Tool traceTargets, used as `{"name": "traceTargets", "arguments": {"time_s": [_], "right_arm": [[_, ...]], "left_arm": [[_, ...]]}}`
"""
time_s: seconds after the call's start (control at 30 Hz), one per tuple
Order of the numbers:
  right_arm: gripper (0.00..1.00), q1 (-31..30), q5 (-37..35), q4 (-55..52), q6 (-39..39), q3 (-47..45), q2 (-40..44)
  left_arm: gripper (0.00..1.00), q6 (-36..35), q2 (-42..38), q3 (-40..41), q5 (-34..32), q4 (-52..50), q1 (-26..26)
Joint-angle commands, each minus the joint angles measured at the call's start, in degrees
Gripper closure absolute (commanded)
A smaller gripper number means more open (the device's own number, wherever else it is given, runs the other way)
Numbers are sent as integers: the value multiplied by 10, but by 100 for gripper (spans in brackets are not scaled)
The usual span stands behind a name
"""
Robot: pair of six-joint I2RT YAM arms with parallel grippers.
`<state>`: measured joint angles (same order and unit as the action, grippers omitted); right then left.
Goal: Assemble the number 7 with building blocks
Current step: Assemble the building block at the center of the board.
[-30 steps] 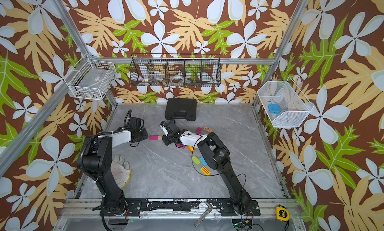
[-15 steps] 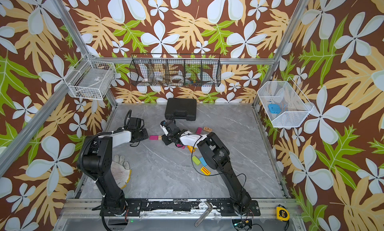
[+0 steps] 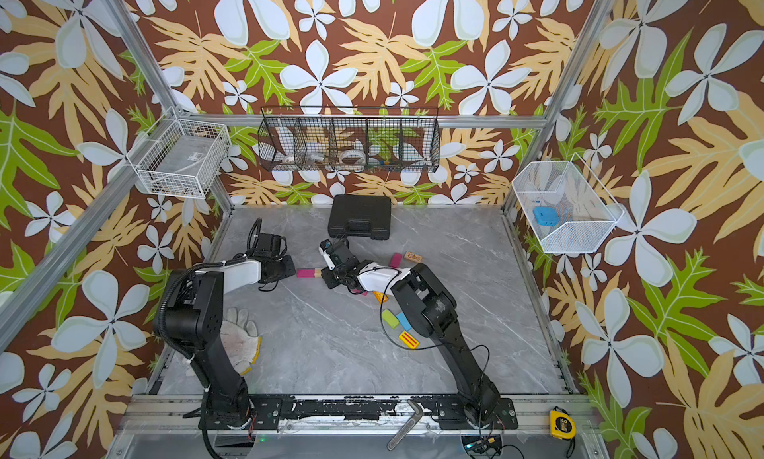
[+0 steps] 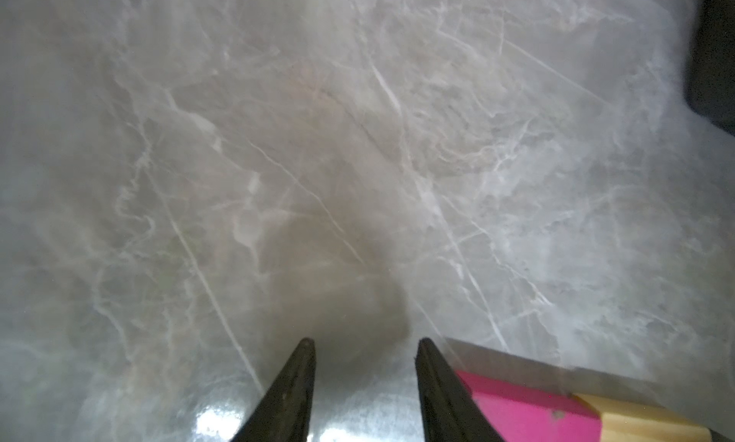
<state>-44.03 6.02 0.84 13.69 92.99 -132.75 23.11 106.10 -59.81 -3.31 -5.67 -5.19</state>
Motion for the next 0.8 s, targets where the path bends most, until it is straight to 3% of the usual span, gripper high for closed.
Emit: {"name": "traceTargets", "arguments": {"time_s": [0.0, 0.43, 0.77], "right_arm": [[54, -1, 4, -33, 7, -4, 1], [46, 19, 23, -24, -27, -67, 78], [53, 42, 2, -79, -34, -20, 49]], "left_arm": [[56, 2, 0, 3, 16, -20, -1], [58, 2, 0, 4, 1, -32, -2], [61, -3, 1, 2, -14, -47, -10]]}}
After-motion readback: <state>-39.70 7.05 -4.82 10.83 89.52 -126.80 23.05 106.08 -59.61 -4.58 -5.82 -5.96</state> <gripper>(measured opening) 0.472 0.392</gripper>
